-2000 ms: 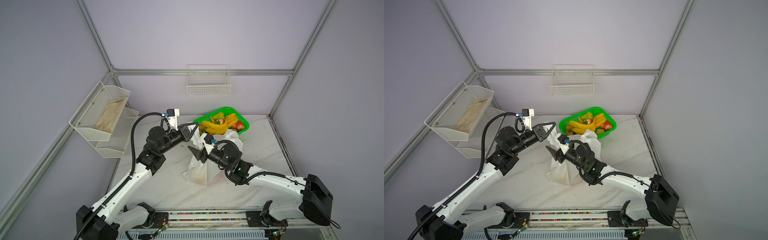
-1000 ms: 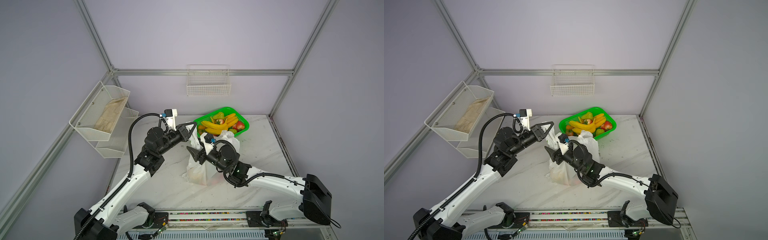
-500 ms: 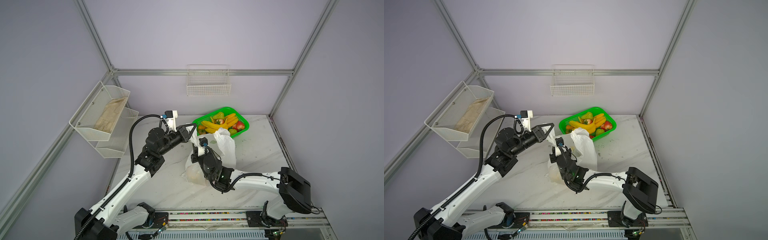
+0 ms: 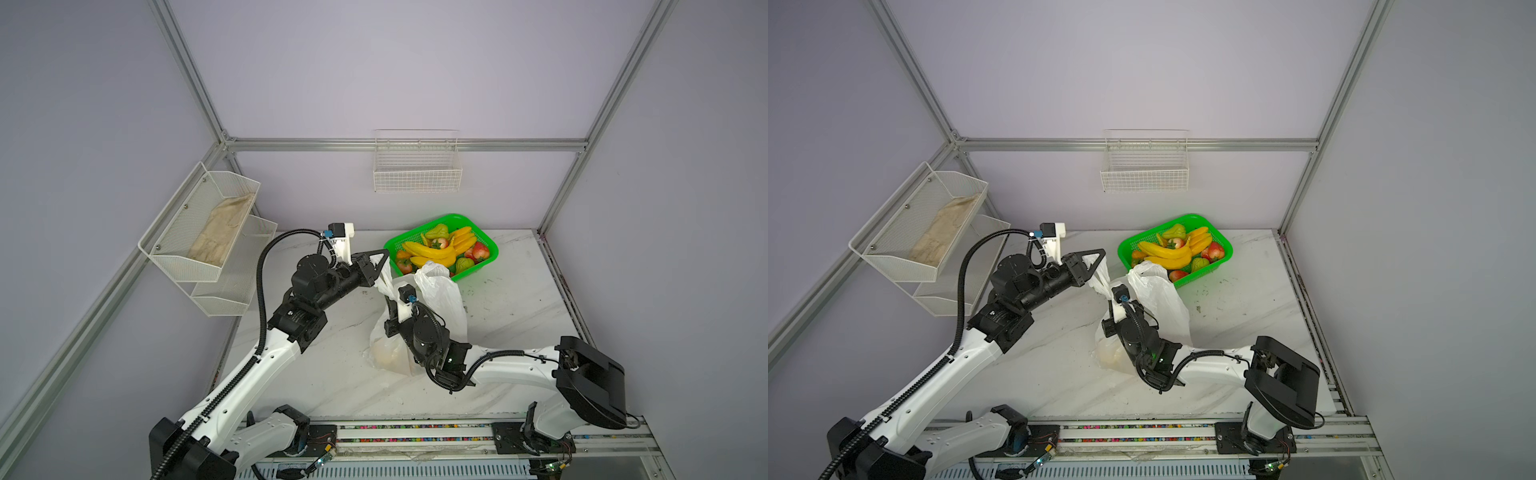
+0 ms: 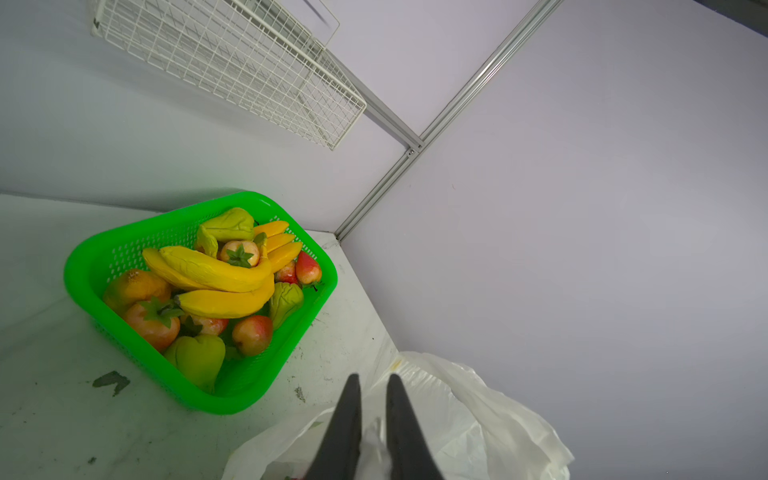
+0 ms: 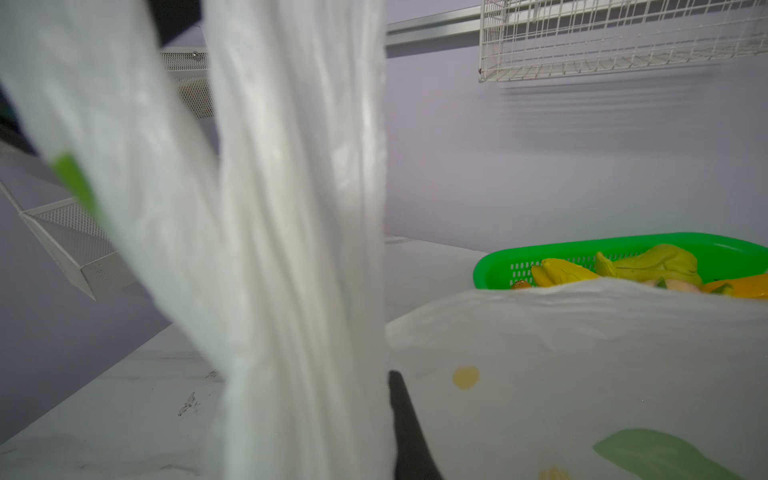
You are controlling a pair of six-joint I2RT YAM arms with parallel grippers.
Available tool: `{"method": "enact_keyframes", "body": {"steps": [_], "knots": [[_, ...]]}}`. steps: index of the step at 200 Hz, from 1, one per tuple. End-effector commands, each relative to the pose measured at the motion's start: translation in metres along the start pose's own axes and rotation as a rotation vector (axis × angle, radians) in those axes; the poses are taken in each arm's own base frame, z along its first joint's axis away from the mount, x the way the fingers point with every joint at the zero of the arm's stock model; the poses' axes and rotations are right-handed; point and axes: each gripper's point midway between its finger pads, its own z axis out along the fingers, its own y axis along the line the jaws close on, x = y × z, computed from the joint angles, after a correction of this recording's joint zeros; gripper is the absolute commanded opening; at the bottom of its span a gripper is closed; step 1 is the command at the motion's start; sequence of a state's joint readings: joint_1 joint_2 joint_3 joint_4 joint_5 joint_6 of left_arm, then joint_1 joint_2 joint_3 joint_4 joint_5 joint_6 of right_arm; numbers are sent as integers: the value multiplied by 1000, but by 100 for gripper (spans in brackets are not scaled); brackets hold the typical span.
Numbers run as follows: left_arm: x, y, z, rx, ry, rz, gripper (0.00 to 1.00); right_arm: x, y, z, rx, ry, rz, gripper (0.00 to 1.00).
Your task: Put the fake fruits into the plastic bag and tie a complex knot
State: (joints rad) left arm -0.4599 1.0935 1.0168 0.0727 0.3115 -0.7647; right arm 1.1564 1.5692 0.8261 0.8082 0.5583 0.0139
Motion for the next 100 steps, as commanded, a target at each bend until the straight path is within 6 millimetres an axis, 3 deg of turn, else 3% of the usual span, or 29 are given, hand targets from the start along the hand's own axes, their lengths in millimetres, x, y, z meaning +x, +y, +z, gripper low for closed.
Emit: {"method": "enact_keyframes", "body": {"steps": [1, 25, 50, 100], "knots": [[-27, -20, -9, 53, -88, 86, 21, -6, 3, -5, -44, -11, 4, 7], [-29, -23, -9, 66, -83, 115, 29, -10, 5, -9, -71, -21, 3, 5], [-30, -21, -8, 68, -76, 123, 30, -10, 5, -10, -78, -21, 2, 3], [-34, -22, -9, 80, -81, 129, 0, -4, 4, -11, -82, -10, -6, 2]]}}
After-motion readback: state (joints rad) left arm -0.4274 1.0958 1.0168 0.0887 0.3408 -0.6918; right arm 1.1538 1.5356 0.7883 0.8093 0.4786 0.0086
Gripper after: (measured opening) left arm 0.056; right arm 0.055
